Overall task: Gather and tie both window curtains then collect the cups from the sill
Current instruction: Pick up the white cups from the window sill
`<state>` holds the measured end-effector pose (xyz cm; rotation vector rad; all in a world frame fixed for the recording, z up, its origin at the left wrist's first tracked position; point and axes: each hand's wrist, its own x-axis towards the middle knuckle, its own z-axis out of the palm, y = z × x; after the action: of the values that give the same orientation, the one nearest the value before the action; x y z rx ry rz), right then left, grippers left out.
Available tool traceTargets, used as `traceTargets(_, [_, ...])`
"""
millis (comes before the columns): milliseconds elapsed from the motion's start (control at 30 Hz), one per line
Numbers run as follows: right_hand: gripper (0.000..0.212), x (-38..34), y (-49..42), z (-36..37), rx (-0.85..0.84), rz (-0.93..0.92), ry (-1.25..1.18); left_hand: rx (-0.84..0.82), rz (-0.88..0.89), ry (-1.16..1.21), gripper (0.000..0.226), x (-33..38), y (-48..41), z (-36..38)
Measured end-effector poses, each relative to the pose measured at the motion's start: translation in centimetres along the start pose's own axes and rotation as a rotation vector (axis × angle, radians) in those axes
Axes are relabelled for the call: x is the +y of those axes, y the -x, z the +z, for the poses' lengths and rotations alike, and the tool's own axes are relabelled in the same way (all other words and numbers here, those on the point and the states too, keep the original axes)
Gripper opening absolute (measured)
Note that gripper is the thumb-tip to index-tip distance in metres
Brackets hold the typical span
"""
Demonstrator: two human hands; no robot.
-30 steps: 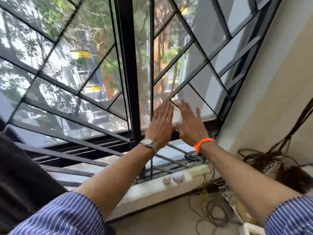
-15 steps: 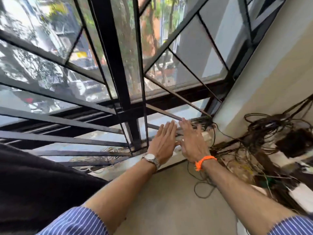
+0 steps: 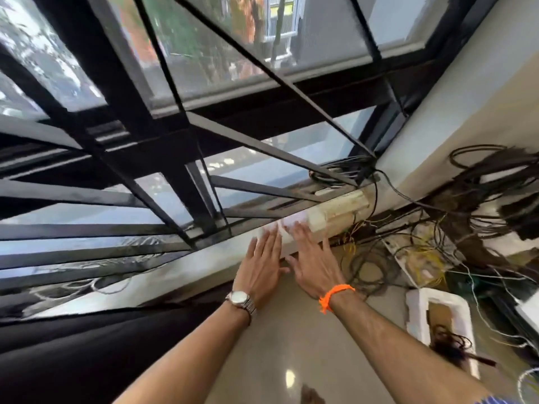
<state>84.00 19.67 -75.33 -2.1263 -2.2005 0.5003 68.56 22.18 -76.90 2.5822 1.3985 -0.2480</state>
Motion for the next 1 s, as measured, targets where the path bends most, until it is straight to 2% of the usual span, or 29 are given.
traceTargets(167, [0.072, 2.1, -2.3, 5.1, -0.065, -0.025, 0.027, -0.006, 0.021, 0.004, 0.076, -1.6, -2.5, 4.9])
traceTargets(433, [0.066, 3.6, -6.9, 11.1, -0.071, 0.033, 0.003, -0.023, 0.014, -0.003, 0.074, -4.4, -5.6, 10.3])
traceTargets(667, [0.058, 4.4, -10.5, 12.8, 0.076, 0.038, 0.084, 0.003, -0.005, -0.011, 0.075, -5.7, -7.4, 13.2])
traceTargets(800, [0.067, 4.6, -12.0, 13.6, 0.137, 0.070, 0.091, 0.046, -0.168, 0.047, 0.081, -5.0, -8.5, 14.3])
traceTargets(900, [0.063, 4.8, -12.8, 13.7, 0.190, 0.088, 0.113, 0.086, -0.292, 0.180, 0.086, -4.4, -9.5, 15.1])
traceTargets(1000, [0.059, 6.1, -13.4, 13.8, 0.268, 0.093, 0.133, 0.111, -0.337, 0.226, 0.082, -4.1, -11.0, 15.6])
